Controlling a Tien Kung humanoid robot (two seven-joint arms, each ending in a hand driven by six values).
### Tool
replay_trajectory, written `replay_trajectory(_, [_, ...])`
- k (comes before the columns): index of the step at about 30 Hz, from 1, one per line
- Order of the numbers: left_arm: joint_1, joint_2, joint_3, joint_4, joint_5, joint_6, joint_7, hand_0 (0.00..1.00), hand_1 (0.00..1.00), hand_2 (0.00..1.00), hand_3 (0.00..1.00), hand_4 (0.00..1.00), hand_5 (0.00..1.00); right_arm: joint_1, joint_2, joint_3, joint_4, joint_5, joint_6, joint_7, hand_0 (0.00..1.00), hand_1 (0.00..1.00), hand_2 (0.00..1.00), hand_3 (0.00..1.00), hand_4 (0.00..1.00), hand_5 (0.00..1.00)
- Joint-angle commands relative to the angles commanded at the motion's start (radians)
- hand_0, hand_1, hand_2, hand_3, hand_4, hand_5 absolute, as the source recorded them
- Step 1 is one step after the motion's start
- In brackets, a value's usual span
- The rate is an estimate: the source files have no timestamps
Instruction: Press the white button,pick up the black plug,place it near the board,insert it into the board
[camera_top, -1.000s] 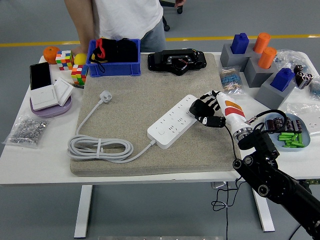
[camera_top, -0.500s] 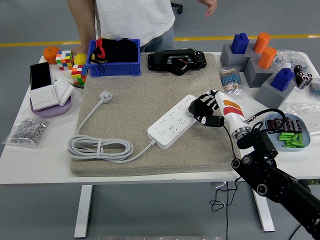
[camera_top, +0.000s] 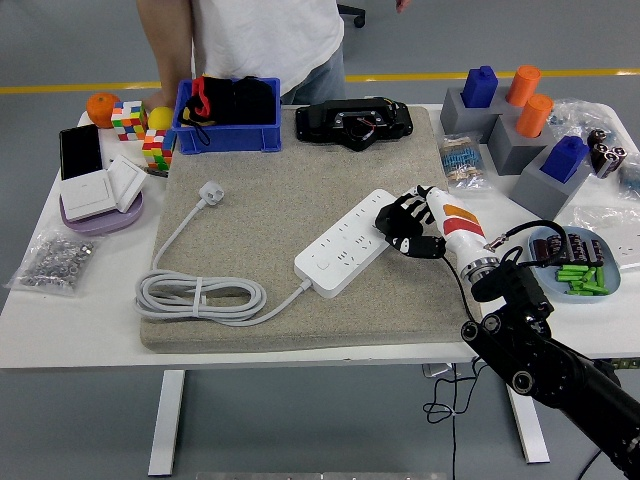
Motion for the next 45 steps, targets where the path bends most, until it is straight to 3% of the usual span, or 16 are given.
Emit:
replay_trajectory(33, [0.002, 0.000, -0.009, 0.000, 0.009, -0.001, 0.000, 0.683, 0.675, 0.659, 0.684, 0.557, 0.189, 0.014, 0.000, -0.045, -0.003, 0.019, 0.002, -0.023, 0.435, 0.379, 0.396, 0.585, 0.805, 0.002])
replay_trajectory(34, [0.003, 0.000, -0.010, 0.000, 0.010, -0.001, 0.001, 0.683, 0.676, 0.659, 0.685, 0.558, 0.190, 0.014, 0.000, -0.046, -0.003, 0.023, 0.003, -0.022, 0.495, 0.490, 0.501, 0.615, 0.870, 0.002])
replay_trajectory(39, [0.004, 0.000, -0.012, 0.000, 0.010, -0.001, 0.001, 0.683, 0.676, 0.659, 0.685, 0.558, 0.190, 0.014, 0.000, -0.050, 0.009, 0.052, 0.016, -0.019, 0.495, 0.490, 0.501, 0.615, 0.870, 0.002])
replay_trajectory(40, [0.004, 0.000, -0.012, 0.000, 0.011, -0.001, 0.001, 0.683, 0.675, 0.659, 0.684, 0.557, 0.189, 0.014, 0.000, -0.051, 0.012, 0.058, 0.020, -0.018, 0.690, 0.687, 0.645, 0.767, 0.998, 0.203])
replay_trajectory(45, [0.004, -0.001, -0.013, 0.000, 0.015, -0.001, 0.001, 0.683, 0.675, 0.659, 0.684, 0.557, 0.189, 0.015, 0.000, -0.052, 0.019, 0.088, 0.044, -0.008, 0.690, 0.687, 0.645, 0.767, 0.998, 0.203])
